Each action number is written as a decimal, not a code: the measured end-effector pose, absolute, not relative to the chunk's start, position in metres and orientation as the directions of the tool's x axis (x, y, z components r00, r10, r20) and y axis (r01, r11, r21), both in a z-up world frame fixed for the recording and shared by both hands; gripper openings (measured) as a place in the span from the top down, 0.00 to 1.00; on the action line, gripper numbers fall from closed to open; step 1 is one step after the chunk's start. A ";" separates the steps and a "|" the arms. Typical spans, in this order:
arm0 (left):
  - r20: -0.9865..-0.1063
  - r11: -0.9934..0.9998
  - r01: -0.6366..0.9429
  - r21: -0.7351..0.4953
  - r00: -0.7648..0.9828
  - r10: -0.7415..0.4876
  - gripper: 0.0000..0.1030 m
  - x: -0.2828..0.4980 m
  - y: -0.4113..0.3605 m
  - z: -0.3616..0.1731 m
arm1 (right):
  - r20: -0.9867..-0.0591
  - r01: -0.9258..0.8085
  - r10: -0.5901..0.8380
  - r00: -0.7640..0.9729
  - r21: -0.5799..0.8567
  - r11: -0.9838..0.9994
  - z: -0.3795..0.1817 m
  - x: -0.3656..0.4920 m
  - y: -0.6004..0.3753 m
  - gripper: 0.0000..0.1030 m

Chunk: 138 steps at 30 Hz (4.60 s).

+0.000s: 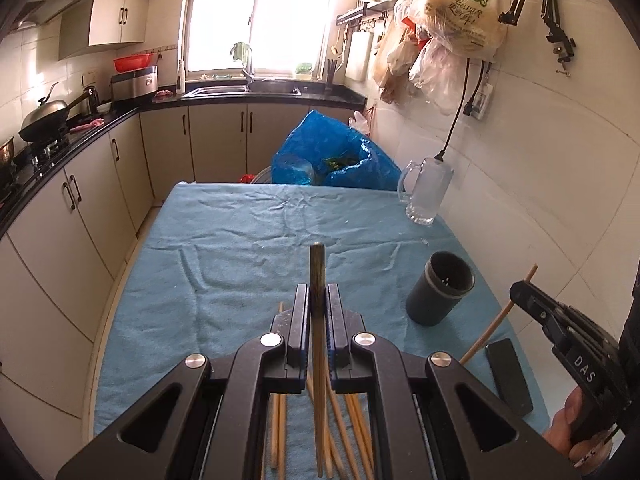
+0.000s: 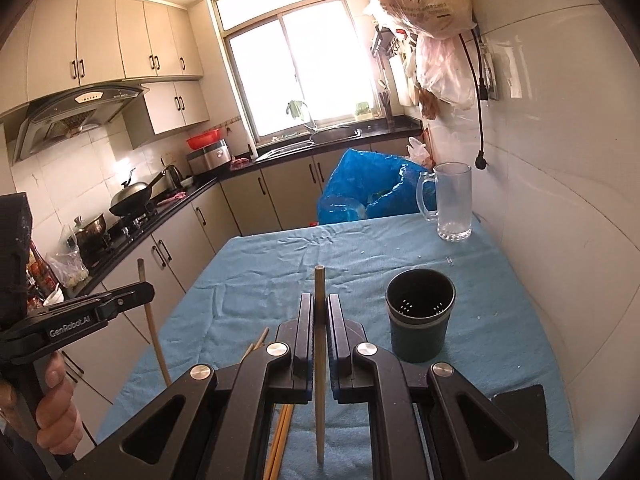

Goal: Organize utensils
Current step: 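Lift the left tool's chopstick over the black cup while the right tool carries its chopstick there, then open the left tool to drop its chopstick into the cup while the right tool releases its own, then return the left tool to the chopsticks and grasp one while the right tool grasps another, then lift the left tool's chopstick toward the black cup while the right tool carries its chopstick there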

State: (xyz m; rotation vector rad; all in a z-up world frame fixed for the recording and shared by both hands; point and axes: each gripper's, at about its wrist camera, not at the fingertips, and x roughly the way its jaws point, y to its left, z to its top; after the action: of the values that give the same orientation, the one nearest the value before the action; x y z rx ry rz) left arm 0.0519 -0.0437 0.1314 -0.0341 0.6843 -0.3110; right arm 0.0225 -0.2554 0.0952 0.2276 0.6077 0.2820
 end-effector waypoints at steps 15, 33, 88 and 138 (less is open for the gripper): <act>-0.517 0.914 0.369 -0.170 0.756 -0.402 0.94 0.081 -0.106 0.184 | -0.428 -0.167 0.304 0.851 0.328 0.930 0.147 0.036 -0.309 0.94; -0.399 0.870 0.423 -0.254 0.774 -0.492 0.94 0.157 -0.205 0.228 | -0.344 -0.084 0.204 0.916 0.333 0.939 0.186 0.091 -0.367 0.94; -0.808 0.978 0.124 -0.168 0.552 -0.208 0.65 0.137 -0.020 0.027 | -0.670 -0.223 0.512 0.538 0.473 0.853 0.030 0.091 -0.265 0.75; -0.851 0.969 0.115 -0.220 0.464 -0.248 0.95 0.205 0.002 -0.041 | -0.860 -0.151 0.429 0.276 0.403 0.903 -0.062 0.195 -0.149 0.94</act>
State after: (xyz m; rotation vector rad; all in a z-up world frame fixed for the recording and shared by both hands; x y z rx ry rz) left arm 0.2051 0.0019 -0.0408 -0.1385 1.0664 -0.2239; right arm 0.1951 -0.1490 -0.0624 0.2618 1.2338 0.3957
